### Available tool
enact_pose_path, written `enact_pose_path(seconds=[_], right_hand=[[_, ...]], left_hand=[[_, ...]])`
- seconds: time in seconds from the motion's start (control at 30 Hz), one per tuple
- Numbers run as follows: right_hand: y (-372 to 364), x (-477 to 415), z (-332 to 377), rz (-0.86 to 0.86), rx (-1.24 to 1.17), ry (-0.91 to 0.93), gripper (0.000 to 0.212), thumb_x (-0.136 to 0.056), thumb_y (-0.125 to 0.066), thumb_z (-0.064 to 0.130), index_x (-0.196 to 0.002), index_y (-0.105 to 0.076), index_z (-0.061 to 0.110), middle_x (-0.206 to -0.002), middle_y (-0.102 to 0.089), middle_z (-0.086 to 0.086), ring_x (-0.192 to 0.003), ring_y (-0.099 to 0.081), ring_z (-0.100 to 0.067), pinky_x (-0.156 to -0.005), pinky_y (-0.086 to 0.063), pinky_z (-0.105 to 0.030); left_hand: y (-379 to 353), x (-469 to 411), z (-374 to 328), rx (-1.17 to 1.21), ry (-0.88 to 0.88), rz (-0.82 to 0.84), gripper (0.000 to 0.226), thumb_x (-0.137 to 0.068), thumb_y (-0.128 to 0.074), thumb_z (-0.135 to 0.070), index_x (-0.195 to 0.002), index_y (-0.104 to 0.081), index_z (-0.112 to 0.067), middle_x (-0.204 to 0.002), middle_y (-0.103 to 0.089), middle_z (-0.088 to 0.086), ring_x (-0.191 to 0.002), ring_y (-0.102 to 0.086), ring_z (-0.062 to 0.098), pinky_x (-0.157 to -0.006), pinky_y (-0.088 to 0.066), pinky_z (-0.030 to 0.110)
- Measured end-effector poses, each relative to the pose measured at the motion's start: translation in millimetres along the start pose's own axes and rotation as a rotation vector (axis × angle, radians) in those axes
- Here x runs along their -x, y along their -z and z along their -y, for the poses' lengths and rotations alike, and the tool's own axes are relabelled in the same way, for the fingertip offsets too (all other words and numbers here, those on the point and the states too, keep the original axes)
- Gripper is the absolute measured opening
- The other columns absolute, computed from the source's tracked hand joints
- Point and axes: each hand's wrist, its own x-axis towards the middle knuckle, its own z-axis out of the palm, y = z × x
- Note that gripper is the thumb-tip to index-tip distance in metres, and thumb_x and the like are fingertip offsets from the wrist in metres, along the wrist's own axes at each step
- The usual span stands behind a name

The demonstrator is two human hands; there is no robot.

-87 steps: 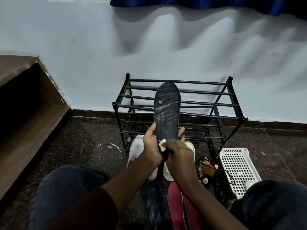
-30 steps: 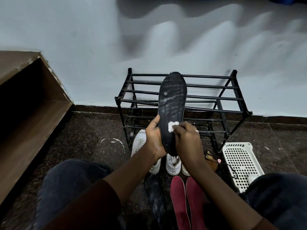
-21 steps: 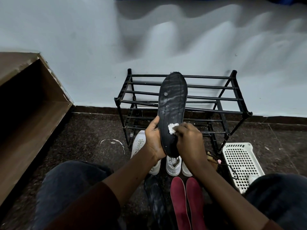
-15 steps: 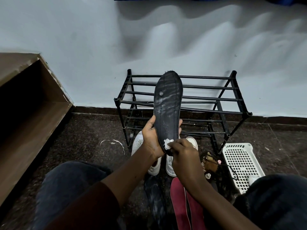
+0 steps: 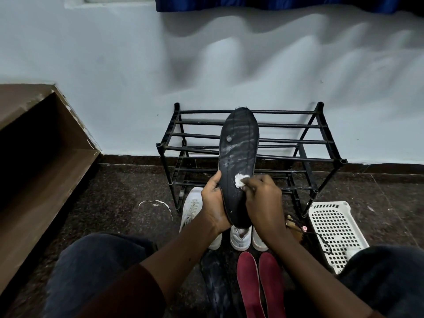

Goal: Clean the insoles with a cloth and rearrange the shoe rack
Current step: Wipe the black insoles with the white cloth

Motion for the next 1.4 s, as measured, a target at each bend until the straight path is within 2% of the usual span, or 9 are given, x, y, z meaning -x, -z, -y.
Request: enact_pose_path(seconds=[0.17, 0.3, 0.4, 0.57, 0.73, 0.87, 0.97, 1.2, 1.4], right_hand=[[4.8, 19.9, -11.4, 0.075, -0.090, -0.070, 0.019, -0.079, -0.065, -0.005, -0.090, -0.074, 0.007, -0.093, -0.064, -0.009, -0.079, -0.055, -0.014, -0.068, -0.029, 0.005], [11.4, 13.7, -17.4, 0.165, -0.147, -0.125, 0.020, -0.078, -0.067, -0.003, -0.089, -0.075, 0.011, -0.095, -0.065, -0.006, -0.080, -0.055, -0.010, -0.067, -0.032, 0.004], [15.2, 14.0, -14.5, 0.249, -0.158, -0.075, 0.022, -0.077, -0.067, -0.004, -0.087, -0.076, 0.013, -0.095, -0.066, -0.003, -0.083, -0.056, -0.009, -0.069, -0.032, 0.001], [13.4, 24.7, -12.9, 0.338, -0.198, 0.038, 0.023, -0.075, -0.067, -0.008, -0.088, -0.075, 0.009, -0.091, -0.066, -0.004, -0.081, -0.051, -0.003, -0.074, -0.029, 0.006], [-0.2, 29.9, -19.5, 0.271, -0.097, 0.173, 0.022, -0.072, -0.065, -0.009, -0.084, -0.075, 0.006, -0.082, -0.064, -0.010, -0.073, -0.063, -0.021, -0.068, -0.041, -0.006], [-0.9, 25.2, -24.3, 0.202, 0.007, 0.247, 0.018, -0.071, -0.057, -0.003, -0.080, -0.072, 0.002, -0.078, -0.061, -0.013, -0.066, -0.061, -0.033, -0.057, -0.054, -0.039], [4.4, 11.3, -27.0, 0.123, 0.072, 0.248, 0.016, -0.070, -0.064, -0.005, -0.083, -0.070, 0.002, -0.082, -0.062, -0.015, -0.069, -0.059, -0.035, -0.058, -0.053, -0.034], [7.5, 2.9, -29.5, 0.009, 0.110, 0.217, 0.019, -0.073, -0.063, -0.002, -0.091, -0.070, 0.001, -0.088, -0.065, -0.016, -0.073, -0.058, -0.037, -0.062, -0.052, -0.035], [-2.9, 21.6, -23.8, 0.128, 0.086, 0.281, 0.023, -0.057, -0.061, -0.011, -0.071, -0.071, 0.005, -0.067, -0.058, -0.010, -0.058, -0.056, -0.030, -0.048, -0.045, -0.026]], left_hand=[[0.7, 0.2, 7.7, -0.090, 0.005, -0.056, 0.056, -0.089, -0.036, -0.043, -0.109, -0.066, -0.001, -0.102, -0.066, 0.017, -0.083, -0.064, 0.027, -0.077, -0.052, 0.031], [-8.2, 6.4, 0.8, -0.102, -0.001, -0.003, 0.060, -0.085, -0.030, -0.038, -0.105, -0.071, 0.001, -0.106, -0.066, 0.024, -0.085, -0.068, 0.031, -0.075, -0.056, 0.033], [-10.6, 7.0, -8.3, 0.013, -0.038, 0.014, 0.066, -0.088, -0.032, -0.047, -0.130, -0.054, 0.000, -0.133, -0.051, 0.026, -0.107, -0.060, 0.038, -0.094, -0.047, 0.045], [-5.8, 1.0, -6.2, 0.102, -0.015, 0.035, 0.080, -0.088, -0.035, -0.062, -0.144, -0.036, -0.004, -0.146, -0.039, 0.019, -0.113, -0.058, 0.040, -0.091, -0.050, 0.050], [-8.3, 1.7, -5.8, 0.042, -0.042, -0.055, 0.069, -0.093, -0.036, -0.051, -0.138, -0.042, 0.000, -0.140, -0.045, 0.023, -0.114, -0.056, 0.043, -0.105, -0.037, 0.052], [-10.0, 1.1, 2.3, -0.055, -0.077, -0.080, 0.068, -0.097, -0.026, -0.045, -0.095, -0.072, 0.005, -0.100, -0.069, 0.023, -0.085, -0.070, 0.031, -0.078, -0.058, 0.037], [-7.7, -1.1, 7.8, -0.095, -0.076, -0.059, 0.068, -0.098, -0.024, -0.042, -0.082, -0.075, -0.001, -0.081, -0.071, 0.015, -0.071, -0.070, 0.023, -0.065, -0.058, 0.025], [-7.0, 3.2, 9.3, -0.164, -0.052, -0.083, 0.063, -0.098, -0.029, -0.043, -0.080, -0.074, -0.002, -0.072, -0.069, 0.012, -0.061, -0.067, 0.021, -0.055, -0.054, 0.021], [-8.0, 9.2, 3.0, -0.140, -0.055, -0.085, 0.070, -0.096, -0.025, -0.050, -0.102, -0.071, 0.002, -0.104, -0.068, 0.020, -0.092, -0.067, 0.028, -0.087, -0.053, 0.034]])
